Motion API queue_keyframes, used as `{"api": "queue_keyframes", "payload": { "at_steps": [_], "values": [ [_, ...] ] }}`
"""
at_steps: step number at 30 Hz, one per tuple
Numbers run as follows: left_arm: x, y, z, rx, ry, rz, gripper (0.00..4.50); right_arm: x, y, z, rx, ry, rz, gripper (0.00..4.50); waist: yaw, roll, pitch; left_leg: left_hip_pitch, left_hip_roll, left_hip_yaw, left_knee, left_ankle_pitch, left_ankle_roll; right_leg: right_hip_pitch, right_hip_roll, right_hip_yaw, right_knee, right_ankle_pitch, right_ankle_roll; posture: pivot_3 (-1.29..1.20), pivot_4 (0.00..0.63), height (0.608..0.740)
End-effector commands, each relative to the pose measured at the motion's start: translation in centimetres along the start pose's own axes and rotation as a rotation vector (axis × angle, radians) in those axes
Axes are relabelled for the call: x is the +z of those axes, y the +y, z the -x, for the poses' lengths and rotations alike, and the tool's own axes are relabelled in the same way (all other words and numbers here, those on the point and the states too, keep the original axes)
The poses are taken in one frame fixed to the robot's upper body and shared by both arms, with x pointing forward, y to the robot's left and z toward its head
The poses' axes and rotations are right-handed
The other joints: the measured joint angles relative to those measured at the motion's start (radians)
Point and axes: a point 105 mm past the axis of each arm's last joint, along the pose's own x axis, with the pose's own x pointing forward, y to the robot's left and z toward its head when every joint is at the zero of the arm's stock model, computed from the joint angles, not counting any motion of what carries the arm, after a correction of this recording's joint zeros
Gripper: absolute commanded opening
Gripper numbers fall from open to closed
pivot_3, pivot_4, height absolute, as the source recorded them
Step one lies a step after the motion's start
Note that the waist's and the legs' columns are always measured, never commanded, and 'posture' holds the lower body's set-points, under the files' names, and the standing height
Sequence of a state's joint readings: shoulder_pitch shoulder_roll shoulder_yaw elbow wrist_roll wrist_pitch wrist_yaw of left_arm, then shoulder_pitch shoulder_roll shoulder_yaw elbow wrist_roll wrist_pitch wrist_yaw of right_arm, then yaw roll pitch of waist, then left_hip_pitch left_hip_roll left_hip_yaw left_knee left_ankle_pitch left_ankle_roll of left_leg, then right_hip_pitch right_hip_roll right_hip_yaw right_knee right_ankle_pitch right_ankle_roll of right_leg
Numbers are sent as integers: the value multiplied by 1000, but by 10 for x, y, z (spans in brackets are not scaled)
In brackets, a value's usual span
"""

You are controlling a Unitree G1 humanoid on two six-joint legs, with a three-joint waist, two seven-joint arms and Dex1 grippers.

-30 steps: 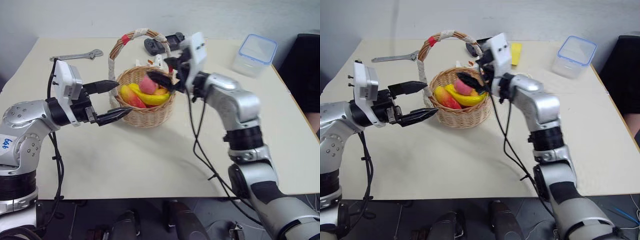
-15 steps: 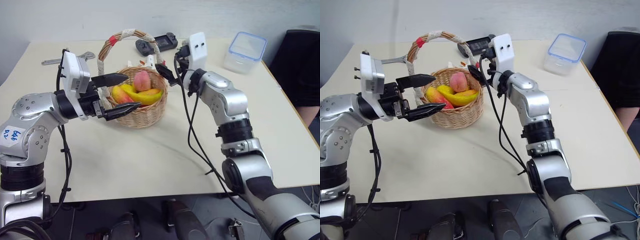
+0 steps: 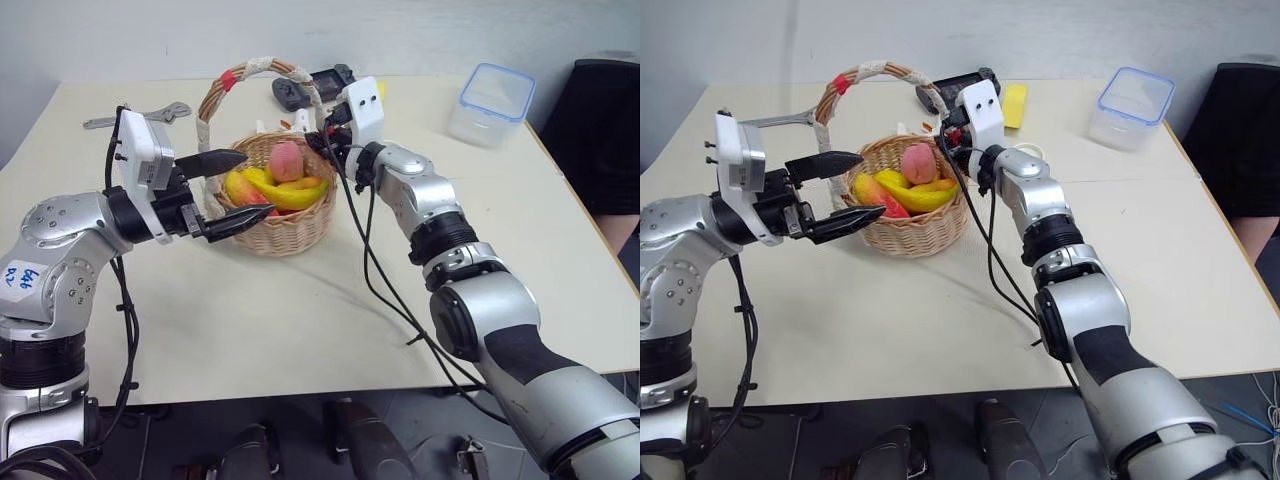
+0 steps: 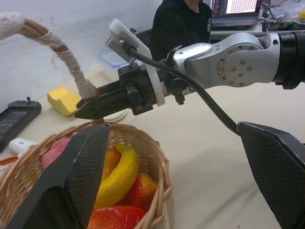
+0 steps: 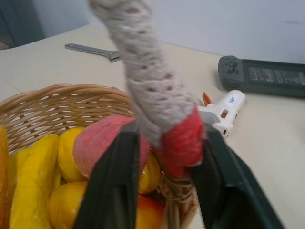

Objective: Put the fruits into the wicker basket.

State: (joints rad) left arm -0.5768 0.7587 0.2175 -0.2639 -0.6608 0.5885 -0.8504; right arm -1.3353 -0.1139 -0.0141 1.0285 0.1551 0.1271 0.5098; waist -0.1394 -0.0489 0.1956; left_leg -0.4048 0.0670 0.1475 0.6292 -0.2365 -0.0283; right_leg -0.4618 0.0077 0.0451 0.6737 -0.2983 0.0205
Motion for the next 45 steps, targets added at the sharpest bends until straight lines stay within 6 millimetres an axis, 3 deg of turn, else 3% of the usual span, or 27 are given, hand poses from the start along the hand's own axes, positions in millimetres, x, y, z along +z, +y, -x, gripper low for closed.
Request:
{"api": "queue_keyframes", "payload": {
  "at_steps": [1,4,6,13,15,19,20,26,32,36,40,45],
  "values": [
    [11,-3,-1,-10,-35,-35,4500,28,-6,10,13,-120,46,250,1,0,0,0,0,0,0,0,0,0,0,0,0,0,0,0,150,740],
    [15,-6,-6,-37,-57,-22,4500,32,-22,29,-23,-146,74,248,7,0,0,0,0,0,0,0,0,0,0,0,0,0,0,0,150,740],
    [18,-12,-12,-71,-73,-14,4500,37,-39,54,-89,-166,94,248,20,0,0,-1,0,-1,0,0,0,0,-1,0,-1,0,0,0,150,740],
    [12,-19,-28,-167,-97,43,4500,53,-96,190,-390,-139,212,248,58,1,1,-1,-1,-1,1,0,0,0,-1,0,-1,-1,1,0,150,740],
    [10,-19,-32,-192,-101,57,4500,50,-111,225,-477,-99,212,248,60,1,1,-1,-1,-1,1,0,0,0,0,0,-1,-1,1,0,150,740],
    [4,-18,-39,-224,-101,75,4500,22,-122,263,-580,-7,185,248,48,1,0,4,-1,0,1,1,0,3,1,1,0,-1,1,0,150,740],
    [2,-17,-40,-231,-100,80,4500,16,-122,268,-597,-6,160,248,45,1,1,5,-1,0,1,1,-1,4,1,1,-1,-1,1,0,150,740],
    [-5,-13,-44,-245,-87,81,4500,-4,-116,293,-604,-39,16,2242,30,2,1,19,-2,-1,-5,1,-1,16,2,3,-1,-2,3,0,150,740],
    [-9,-8,-39,-264,-65,81,4500,6,-90,341,-442,106,55,4404,50,2,1,18,-3,-2,-6,0,0,17,1,3,-6,-3,5,0,150,740],
    [-9,-4,-32,-278,-44,68,4500,19,-76,387,-319,258,3,4462,57,2,1,18,-3,-2,-7,-2,2,19,1,3,-12,-2,7,0,150,740],
    [-5,-3,-29,-302,-33,47,4500,44,-68,422,-229,244,-134,4462,55,0,1,19,-3,-2,-6,-4,5,23,1,3,-16,-2,9,0,150,740],
    [1,-5,-27,-342,-39,29,4500,46,-72,425,-244,243,-117,4462,53,-2,2,24,-2,-4,-4,-10,13,33,2,1,-22,-2,10,0,150,740]
  ]
}}
